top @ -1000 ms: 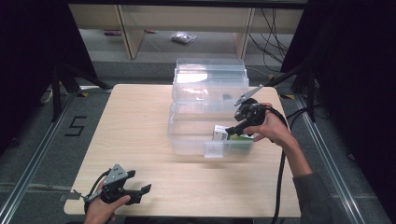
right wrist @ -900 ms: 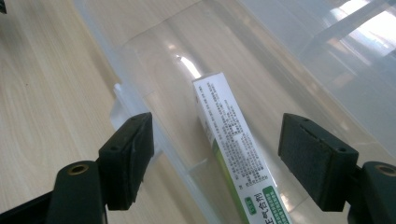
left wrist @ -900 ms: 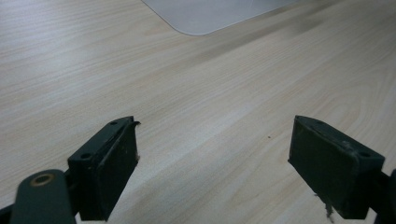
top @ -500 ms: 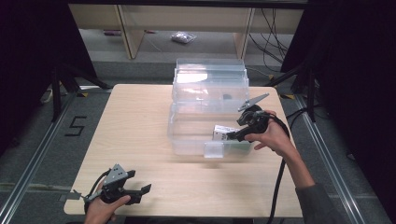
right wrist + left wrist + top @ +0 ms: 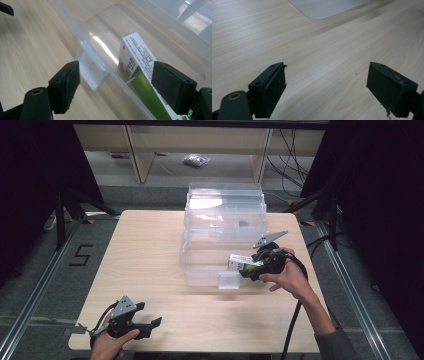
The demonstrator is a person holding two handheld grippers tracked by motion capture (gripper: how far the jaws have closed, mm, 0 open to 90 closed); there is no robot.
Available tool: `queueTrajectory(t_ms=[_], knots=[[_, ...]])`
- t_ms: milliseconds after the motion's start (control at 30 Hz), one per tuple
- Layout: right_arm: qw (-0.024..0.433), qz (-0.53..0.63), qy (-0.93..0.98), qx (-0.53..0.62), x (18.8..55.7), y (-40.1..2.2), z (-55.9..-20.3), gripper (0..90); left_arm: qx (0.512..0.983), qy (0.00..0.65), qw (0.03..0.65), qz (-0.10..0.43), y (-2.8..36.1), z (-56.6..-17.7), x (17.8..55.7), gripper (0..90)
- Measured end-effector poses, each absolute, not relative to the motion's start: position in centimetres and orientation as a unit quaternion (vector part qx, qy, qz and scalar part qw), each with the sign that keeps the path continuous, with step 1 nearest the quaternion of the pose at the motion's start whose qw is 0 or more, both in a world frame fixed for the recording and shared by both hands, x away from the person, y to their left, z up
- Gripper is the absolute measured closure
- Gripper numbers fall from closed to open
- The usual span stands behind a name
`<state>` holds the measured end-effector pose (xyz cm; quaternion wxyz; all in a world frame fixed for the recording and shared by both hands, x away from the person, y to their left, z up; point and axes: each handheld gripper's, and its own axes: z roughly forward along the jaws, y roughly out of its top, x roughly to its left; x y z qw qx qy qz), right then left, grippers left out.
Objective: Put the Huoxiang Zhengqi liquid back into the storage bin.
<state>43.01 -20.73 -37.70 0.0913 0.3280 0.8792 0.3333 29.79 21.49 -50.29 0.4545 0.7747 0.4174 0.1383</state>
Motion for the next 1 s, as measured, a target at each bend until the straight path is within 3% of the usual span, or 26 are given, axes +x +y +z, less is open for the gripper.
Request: queueTrajectory(t_ms=[200,1000], knots=[[0.108,0.354,0.875,0.311,42.2,-20.7,-37.7,22.6,0.775,0.417,0.455,0.138,21.5,-50.3,29.8,14.9],[0.093,0.375,0.873,0.299,39.1,-20.3,-38.4,23.1,0.773,0.418,0.456,0.138,21.5,-50.3,29.8,14.9]])
